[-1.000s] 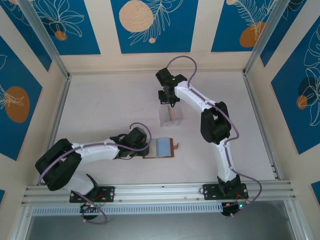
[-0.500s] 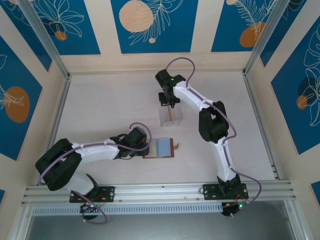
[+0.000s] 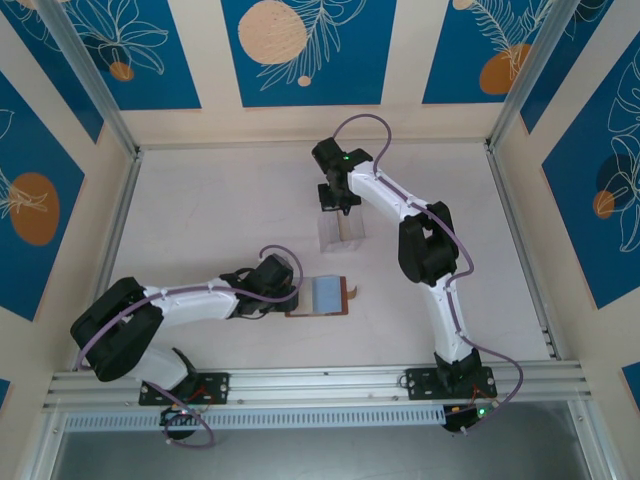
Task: Put the credit cards into the card holder
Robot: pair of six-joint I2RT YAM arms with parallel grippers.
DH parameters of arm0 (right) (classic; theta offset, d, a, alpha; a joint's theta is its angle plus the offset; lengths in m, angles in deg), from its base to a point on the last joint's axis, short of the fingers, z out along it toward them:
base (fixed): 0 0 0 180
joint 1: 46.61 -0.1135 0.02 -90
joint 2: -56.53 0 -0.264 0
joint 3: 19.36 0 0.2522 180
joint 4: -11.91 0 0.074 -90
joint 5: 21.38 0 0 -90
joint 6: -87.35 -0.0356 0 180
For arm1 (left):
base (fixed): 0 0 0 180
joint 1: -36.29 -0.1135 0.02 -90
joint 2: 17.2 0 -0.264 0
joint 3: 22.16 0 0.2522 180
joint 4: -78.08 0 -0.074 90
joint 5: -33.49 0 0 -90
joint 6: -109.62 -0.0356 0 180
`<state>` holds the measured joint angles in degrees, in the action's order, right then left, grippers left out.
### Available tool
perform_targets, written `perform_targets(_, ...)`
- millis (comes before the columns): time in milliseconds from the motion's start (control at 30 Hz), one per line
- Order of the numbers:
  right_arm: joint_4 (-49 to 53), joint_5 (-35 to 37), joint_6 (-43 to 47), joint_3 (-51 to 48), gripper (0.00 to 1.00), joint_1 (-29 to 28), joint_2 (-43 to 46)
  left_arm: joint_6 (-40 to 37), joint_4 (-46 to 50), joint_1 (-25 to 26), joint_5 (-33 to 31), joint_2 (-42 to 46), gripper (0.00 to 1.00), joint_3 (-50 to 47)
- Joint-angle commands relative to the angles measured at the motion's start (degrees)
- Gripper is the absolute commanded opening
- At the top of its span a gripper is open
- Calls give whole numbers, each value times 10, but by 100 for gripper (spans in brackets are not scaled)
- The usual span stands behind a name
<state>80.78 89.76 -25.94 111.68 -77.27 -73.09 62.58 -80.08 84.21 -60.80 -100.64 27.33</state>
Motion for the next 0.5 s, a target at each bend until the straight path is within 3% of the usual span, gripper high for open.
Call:
perform_targets(0,15,-10,8,12,9,6,-18,-9,-15,5,8,-27,40,-18)
perform_targets(467,17,6,9,-3,0,8,-6,-8,-14,5,7,-30,39,-17)
